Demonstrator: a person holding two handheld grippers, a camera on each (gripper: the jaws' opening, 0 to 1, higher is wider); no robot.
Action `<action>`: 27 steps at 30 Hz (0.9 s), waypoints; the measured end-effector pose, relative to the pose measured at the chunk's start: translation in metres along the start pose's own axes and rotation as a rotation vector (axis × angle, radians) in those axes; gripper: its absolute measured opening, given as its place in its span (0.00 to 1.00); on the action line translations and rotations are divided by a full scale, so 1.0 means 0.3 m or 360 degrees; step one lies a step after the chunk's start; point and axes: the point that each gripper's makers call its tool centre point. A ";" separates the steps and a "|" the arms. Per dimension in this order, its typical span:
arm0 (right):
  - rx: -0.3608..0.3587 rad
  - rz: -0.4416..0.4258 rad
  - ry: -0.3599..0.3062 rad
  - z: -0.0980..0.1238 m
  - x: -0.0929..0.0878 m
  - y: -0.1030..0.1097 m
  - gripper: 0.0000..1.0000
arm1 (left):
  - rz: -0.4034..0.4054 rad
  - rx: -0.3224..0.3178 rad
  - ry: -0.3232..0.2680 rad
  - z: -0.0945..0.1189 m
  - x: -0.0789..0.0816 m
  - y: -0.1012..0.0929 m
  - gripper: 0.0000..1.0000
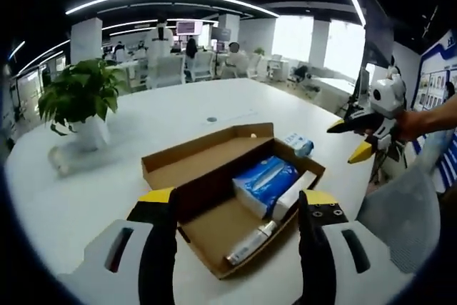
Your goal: Operate the shoe box by opening the lid, removing the specified soft item, and placing it in the target area until the item is outside and the box remains undamaged.
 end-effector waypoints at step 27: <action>0.0005 0.0670 0.0505 -0.278 0.107 -0.074 0.66 | 0.0022 -0.0021 0.0036 0.008 -0.059 -0.031 0.68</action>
Point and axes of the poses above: the point that each gripper's makers call its tool centre point, and the gripper's own axes: z roughly backward along the fingers, y roughly to its left, x roughly out of its top, and after that the axes turned 13 degrees about y, right-handed
